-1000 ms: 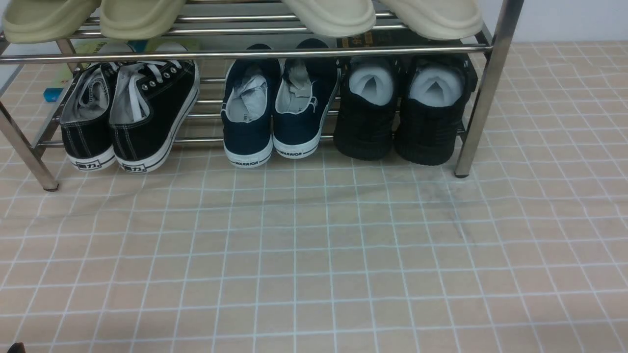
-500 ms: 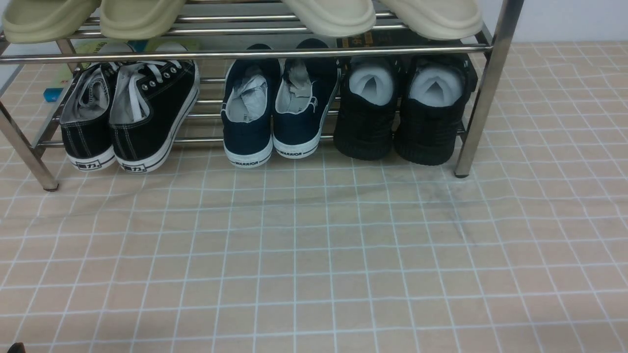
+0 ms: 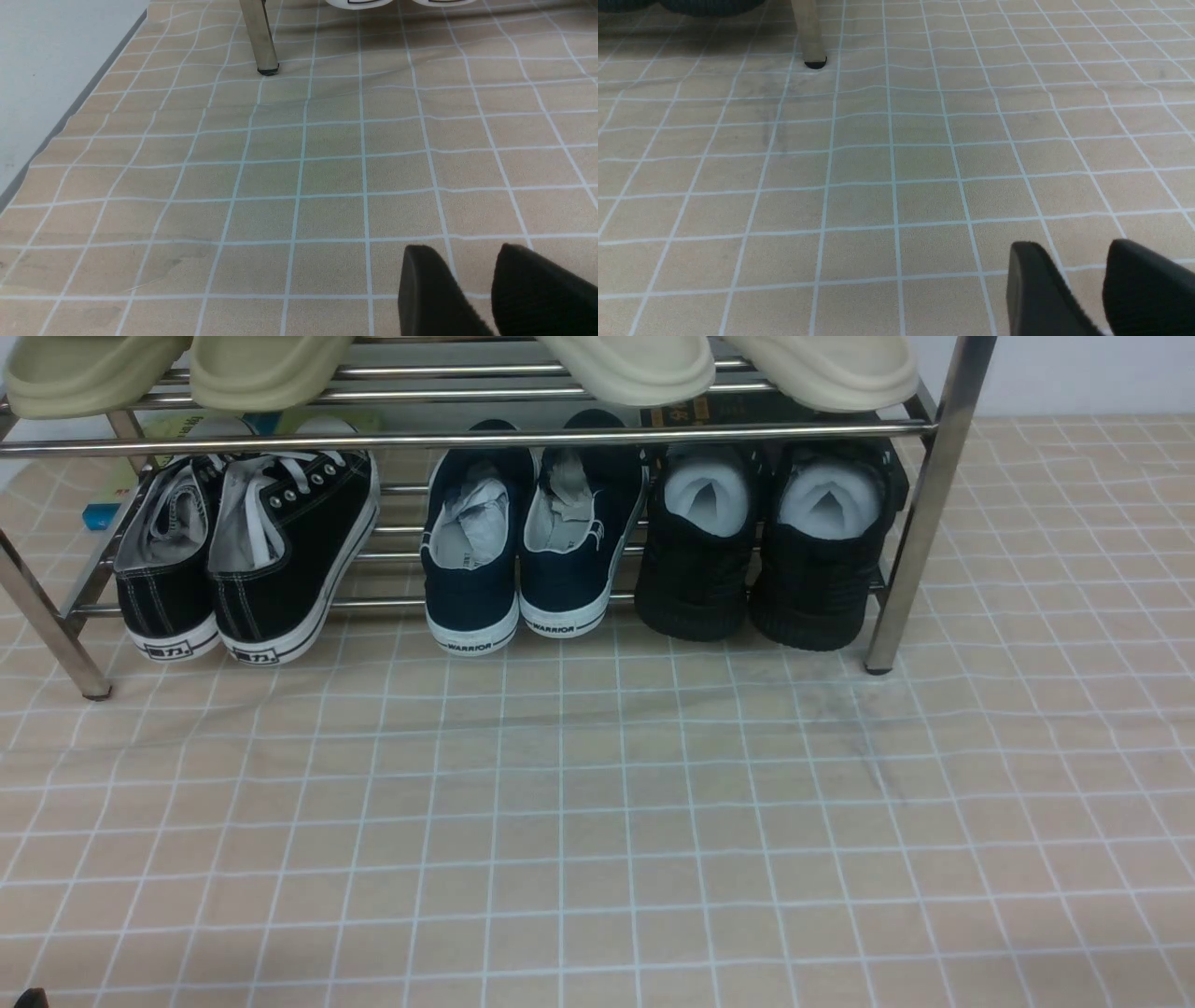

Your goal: Take the shoes off the shelf from the light coffee tablecloth by hand.

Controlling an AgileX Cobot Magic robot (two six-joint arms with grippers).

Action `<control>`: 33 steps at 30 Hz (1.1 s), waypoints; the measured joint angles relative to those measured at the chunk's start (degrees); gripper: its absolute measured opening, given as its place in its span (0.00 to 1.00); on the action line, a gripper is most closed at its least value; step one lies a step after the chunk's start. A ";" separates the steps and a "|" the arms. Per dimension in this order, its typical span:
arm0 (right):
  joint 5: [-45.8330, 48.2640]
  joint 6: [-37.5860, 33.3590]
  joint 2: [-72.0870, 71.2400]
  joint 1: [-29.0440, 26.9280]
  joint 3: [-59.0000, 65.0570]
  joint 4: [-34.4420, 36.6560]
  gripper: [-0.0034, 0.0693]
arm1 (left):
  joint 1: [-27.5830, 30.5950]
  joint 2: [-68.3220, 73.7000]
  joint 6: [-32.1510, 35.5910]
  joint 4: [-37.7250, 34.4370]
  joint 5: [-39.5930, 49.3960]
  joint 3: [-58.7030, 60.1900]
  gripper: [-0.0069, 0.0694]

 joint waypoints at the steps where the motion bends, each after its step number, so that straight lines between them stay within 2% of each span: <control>1: 0.00 0.00 0.00 0.00 0.00 0.00 0.38 | 0.00 0.00 0.00 0.00 0.00 0.00 0.40; 16: 0.00 -0.84 0.00 0.00 0.00 0.00 0.38 | 0.00 0.00 0.00 0.00 0.00 0.00 0.40; 19: -0.15 -0.21 0.00 0.00 0.00 2.27 0.38 | 0.00 0.00 0.00 0.00 0.00 0.00 0.40; 28: -0.62 11.14 0.00 0.00 0.56 30.85 0.38 | 0.00 0.00 0.00 0.00 0.00 0.00 0.40; 33: -0.56 11.90 0.00 0.00 0.66 38.20 0.38 | 0.00 0.00 0.00 0.00 0.00 0.00 0.40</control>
